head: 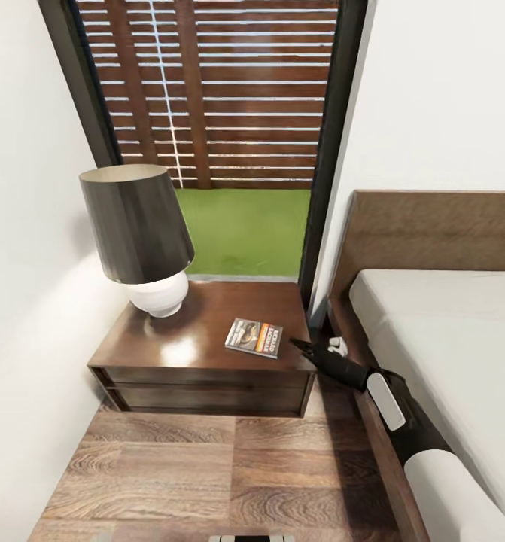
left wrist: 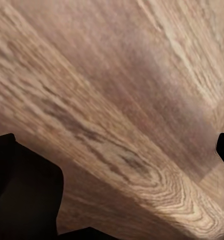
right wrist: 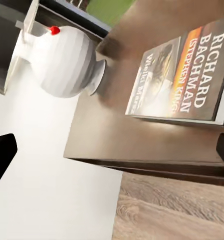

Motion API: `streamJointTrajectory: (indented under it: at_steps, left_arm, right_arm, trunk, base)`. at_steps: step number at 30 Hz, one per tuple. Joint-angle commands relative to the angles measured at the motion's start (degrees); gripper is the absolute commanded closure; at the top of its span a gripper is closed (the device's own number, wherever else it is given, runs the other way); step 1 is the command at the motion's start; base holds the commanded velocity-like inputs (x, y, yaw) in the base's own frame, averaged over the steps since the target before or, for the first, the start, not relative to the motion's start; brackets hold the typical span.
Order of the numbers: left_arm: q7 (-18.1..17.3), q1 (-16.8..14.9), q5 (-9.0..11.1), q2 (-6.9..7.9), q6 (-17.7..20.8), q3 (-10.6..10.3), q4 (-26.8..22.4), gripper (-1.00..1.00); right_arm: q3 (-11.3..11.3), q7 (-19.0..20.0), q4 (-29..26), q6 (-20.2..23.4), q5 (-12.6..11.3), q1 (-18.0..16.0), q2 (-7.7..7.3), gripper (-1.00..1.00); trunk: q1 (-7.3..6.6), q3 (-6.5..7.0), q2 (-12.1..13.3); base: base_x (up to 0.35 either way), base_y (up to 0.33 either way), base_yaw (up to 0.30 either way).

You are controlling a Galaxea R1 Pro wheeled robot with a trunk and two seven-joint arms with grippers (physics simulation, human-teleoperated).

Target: In the bedroom, move the book from the bed onto either nightstand, and place the two sandals side by side next to the bed.

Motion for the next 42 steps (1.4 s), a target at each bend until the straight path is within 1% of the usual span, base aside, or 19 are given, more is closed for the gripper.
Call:
streamJointTrajectory:
  at_steps: [1, 2, 3, 4, 7, 8, 14, 15, 19, 23, 24, 26, 27, 30, 31, 34, 38, 42]
  left_arm:
    - [0.33, -0.01, 0.55, -0.01, 0.32, 0.09, -0.07, -1.00]
    - [0.49, -0.01, 0.58, -0.01, 0.32, 0.13, -0.07, -1.00]
    - [0.51, -0.01, 0.58, -0.01, 0.32, 0.14, -0.07, -1.00]
    - [0.51, -0.01, 0.58, -0.01, 0.32, 0.14, -0.07, -1.00]
    - [0.43, -0.01, 0.60, -0.01, 0.32, 0.22, -0.07, -1.00]
    - [0.43, -0.01, 0.60, -0.01, 0.32, 0.22, -0.07, -1.00]
    - [0.26, -0.01, 0.68, -0.01, 0.07, 0.42, -0.17, -1.00]
    - [0.26, -0.01, 0.68, -0.01, 0.07, 0.42, -0.17, -1.00]
    - [0.14, 0.10, 0.77, -0.01, -1.41, 0.48, -0.22, -1.00]
    - [0.09, 0.23, 0.82, -0.01, -2.40, 0.50, -0.23, -1.00]
    - [0.06, 0.27, 0.83, 0.01, -2.61, 0.51, -0.24, -1.00]
    - [0.05, 0.36, 0.85, 0.03, -3.07, 0.52, -0.24, -1.00]
    - [0.05, 0.36, 0.85, 0.03, -3.07, 0.52, -0.24, -1.00]
    - [0.04, 0.41, 0.86, 0.02, -3.30, 0.52, -0.25, -1.00]
    - [0.04, 0.41, 0.86, 0.02, -3.30, 0.52, -0.25, -1.00]
    - [0.04, 0.45, 0.87, 0.04, -3.43, 0.52, -0.25, -1.00]
    - [0.04, 0.47, 0.87, 0.00, -3.52, 0.52, -0.24, -1.00]
    - [0.04, 0.45, 0.87, 0.04, -3.53, 0.52, -0.22, -1.00]
  right_arm:
    - [-0.12, 0.04, -1.50, 0.36, 0.14, 0.49, -0.01, -1.00]
    - [-0.18, -0.02, -6.24, 0.32, 0.92, 1.64, -0.13, -1.00]
    - [-0.20, -0.04, -7.73, 0.32, 1.09, 1.98, -0.26, -1.00]
    - [-0.20, -0.04, -7.73, 0.32, 1.09, 1.98, -0.26, -1.00]
    - [-0.23, -0.08, -11.38, 0.50, 1.41, 3.21, -0.91, -1.00]
    - [-0.23, -0.08, -11.38, 0.50, 1.41, 3.21, -0.91, -1.00]
    - [-0.23, -0.11, -16.74, 1.84, 1.67, 4.67, -1.52, -1.00]
    - [-0.23, -0.11, -16.74, 1.84, 1.67, 4.67, -1.52, -1.00]
    - [-0.15, -0.18, -19.27, 3.74, 1.78, 5.02, -1.65, -1.00]
    - [-0.12, -0.24, -20.56, 4.68, 2.22, 5.14, -1.70, -1.00]
    - [-0.11, -0.25, -20.85, 4.88, 2.61, 5.16, -1.69, -1.00]
    - [-0.12, -0.26, -21.42, 5.27, 4.34, 5.21, -1.59, -1.00]
    - [-0.12, -0.26, -21.42, 5.27, 4.34, 5.21, -1.59, -1.00]
    - [-0.13, -0.23, -21.73, 5.49, 6.17, 5.24, -1.41, -1.00]
    - [-0.13, -0.23, -21.73, 5.49, 6.17, 5.24, -1.41, -1.00]
    - [-0.11, -0.22, -21.95, 5.65, 7.59, 5.25, -1.28, -1.00]
    - [-0.05, -0.21, -22.09, 5.70, 8.37, 5.26, -1.19, -1.00]
    - [-0.05, -0.21, -22.14, 5.69, 8.47, 5.26, -1.16, -1.00]
  trunk:
    - [-0.04, 0.18, 0.00]
    - [-0.06, 0.40, 0.01]
    - [-0.09, 0.62, 0.02]
    - [-0.11, 0.85, 0.04]
    - [-0.19, 1.51, 0.08]
    - [-0.22, 1.73, 0.09]
    - [-0.37, 3.14, 0.17]
    - [-0.40, 3.39, 0.18]
    - [-0.50, 4.51, 0.24]
    - [-1.38, 5.52, 1.84]
    - [-1.60, 5.79, 2.24]
    - [-2.04, 6.32, 3.05]
    - [-2.26, 6.58, 3.45]
    - [-2.92, 7.39, 4.65]
    - [-3.14, 7.65, 5.05]
    - [-3.80, 8.46, 6.25]
    - [-4.67, 9.55, 7.86]
    - [-5.55, 10.63, 9.46]
  base:
    - [-0.012, -0.003, 0.000]
    - [-0.006, -0.001, 0.000]
    - [-0.005, -0.001, 0.000]
    - [-0.005, -0.001, 0.000]
    - [-0.003, -0.001, 0.000]
    - [-0.002, 0.000, 0.000]
    - [-0.001, 0.000, 0.000]
    - [0.000, 0.000, 0.000]
    - [0.000, 0.000, 0.000]
    - [0.000, 0.000, 0.000]
    - [0.000, 0.000, 0.000]
    - [0.000, 0.000, -0.008]
    - [0.000, 0.000, -0.011]
    - [0.000, 0.000, -0.023]
    - [0.000, 0.000, -0.024]
    - [0.000, 0.000, -0.015]
    - [0.000, 0.000, -0.005]
    - [0.000, 0.000, -0.001]
